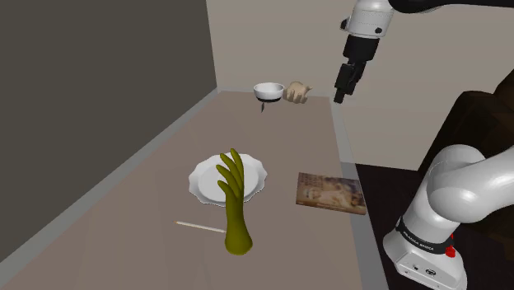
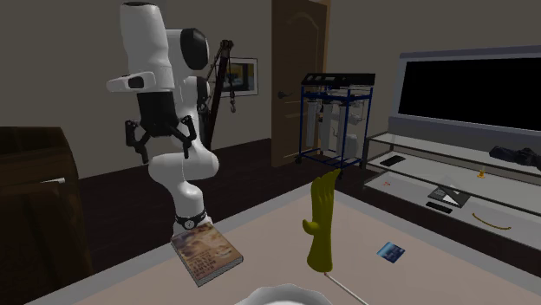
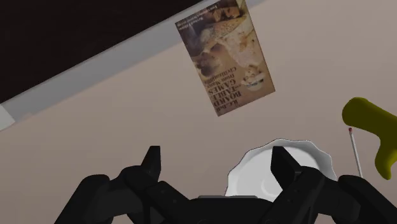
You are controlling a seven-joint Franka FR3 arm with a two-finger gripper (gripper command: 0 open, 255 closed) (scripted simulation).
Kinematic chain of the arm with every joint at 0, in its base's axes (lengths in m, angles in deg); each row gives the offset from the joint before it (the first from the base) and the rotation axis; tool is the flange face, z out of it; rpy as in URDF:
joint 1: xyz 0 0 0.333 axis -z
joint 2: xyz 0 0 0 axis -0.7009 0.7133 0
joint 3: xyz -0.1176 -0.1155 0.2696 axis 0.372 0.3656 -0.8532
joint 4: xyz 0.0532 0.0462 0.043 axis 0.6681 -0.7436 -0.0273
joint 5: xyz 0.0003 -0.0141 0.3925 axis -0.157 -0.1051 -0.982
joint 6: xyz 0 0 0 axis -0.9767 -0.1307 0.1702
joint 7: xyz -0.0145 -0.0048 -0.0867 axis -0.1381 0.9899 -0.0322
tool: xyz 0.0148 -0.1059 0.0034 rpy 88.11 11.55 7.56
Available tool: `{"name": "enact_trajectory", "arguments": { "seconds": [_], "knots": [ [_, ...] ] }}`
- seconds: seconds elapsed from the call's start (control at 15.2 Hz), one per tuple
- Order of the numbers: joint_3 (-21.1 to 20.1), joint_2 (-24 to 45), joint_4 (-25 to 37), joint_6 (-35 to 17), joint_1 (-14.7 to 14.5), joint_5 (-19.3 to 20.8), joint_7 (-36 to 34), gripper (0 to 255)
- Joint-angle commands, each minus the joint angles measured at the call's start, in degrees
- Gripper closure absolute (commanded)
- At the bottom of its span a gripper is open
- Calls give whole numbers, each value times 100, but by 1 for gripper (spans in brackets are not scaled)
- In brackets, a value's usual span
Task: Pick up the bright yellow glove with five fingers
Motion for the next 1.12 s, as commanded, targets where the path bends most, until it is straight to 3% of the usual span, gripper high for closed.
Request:
{"name": "enact_trajectory", "arguments": {
  "seconds": [0.0,0.53,1.06],
  "knots": [
    [0,0,0,0,0,0,0,0],
    [-1344,353,-12,86,213,-830,-2473,0],
    [-2636,1447,581,-110,530,-1513,-4945,0]
  ]
}}
